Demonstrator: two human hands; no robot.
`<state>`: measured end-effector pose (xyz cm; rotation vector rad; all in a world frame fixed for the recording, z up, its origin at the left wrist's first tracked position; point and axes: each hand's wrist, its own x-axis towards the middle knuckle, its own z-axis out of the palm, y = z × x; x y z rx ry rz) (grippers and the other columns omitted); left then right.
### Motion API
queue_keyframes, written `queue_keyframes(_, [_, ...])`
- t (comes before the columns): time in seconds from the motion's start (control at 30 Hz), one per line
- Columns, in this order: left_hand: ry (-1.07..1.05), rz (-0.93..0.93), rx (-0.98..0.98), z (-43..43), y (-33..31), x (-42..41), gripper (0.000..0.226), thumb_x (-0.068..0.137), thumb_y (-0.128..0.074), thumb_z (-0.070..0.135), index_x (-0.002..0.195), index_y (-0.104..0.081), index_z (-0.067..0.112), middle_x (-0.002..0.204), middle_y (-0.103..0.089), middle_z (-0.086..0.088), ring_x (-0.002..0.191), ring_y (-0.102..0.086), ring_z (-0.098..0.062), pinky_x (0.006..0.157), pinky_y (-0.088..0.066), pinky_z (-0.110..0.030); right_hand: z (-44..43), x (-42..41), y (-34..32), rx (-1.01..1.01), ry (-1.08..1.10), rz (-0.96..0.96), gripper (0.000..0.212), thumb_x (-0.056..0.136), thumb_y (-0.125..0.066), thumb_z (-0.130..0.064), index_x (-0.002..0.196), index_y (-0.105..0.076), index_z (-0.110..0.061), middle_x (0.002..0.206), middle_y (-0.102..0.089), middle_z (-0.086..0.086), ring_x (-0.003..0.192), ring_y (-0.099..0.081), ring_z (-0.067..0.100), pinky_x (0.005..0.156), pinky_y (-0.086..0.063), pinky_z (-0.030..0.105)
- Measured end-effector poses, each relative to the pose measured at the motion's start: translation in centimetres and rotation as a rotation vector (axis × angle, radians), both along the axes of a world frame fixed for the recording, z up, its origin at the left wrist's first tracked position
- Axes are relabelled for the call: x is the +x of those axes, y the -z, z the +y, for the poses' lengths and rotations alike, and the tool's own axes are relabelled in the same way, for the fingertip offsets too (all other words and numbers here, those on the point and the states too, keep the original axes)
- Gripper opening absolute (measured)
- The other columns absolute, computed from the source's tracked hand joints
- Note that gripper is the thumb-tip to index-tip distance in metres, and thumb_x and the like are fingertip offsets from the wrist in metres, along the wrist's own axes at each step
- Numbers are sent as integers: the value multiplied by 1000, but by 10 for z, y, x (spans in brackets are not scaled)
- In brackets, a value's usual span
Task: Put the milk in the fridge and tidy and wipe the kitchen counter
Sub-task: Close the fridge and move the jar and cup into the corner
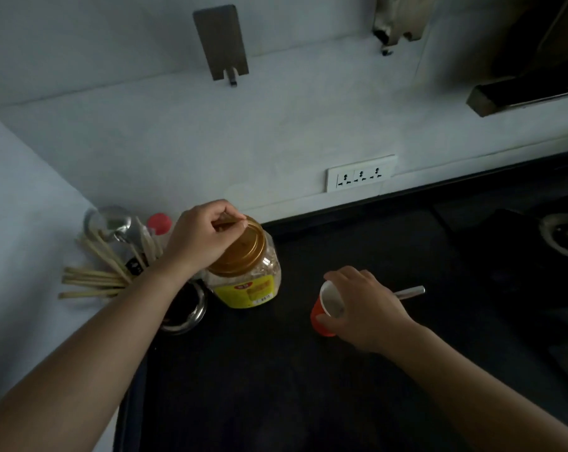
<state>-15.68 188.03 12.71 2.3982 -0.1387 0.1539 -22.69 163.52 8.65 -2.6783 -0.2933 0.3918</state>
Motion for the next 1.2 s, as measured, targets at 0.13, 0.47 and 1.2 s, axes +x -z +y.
queue_keyframes(0.13, [-77, -36, 3, 7, 9, 31, 3, 80, -68, 29, 82, -67, 27, 86, -68, 16, 86, -61, 0, 74, -43, -14, 6, 10, 3, -21, -17, 12, 68, 76, -65, -48, 134, -35, -28, 134, -42, -7, 119, -42, 14, 92, -44, 35])
queue_keyframes(0.47, [-97, -282, 90, 24, 44, 15, 37, 80, -64, 18, 116, -57, 17, 113, -55, -7, 107, -52, -24, 92, -43, -34, 24, 56, 4, -52, -56, -8, 64, 74, -67, -47, 129, -39, -28, 129, -45, -5, 114, -45, 16, 90, -46, 36])
queue_keyframes(1.2, [-183, 321, 441, 51, 230, -150, 57, 89, -32, 45, 141, -32, 23, 152, -32, -4, 139, -30, -25, 107, -29, -48, 147, 61, 72, -254, -512, -74, 63, 80, -61, -46, 132, -35, -21, 136, -40, 4, 118, -44, 26, 89, -46, 43])
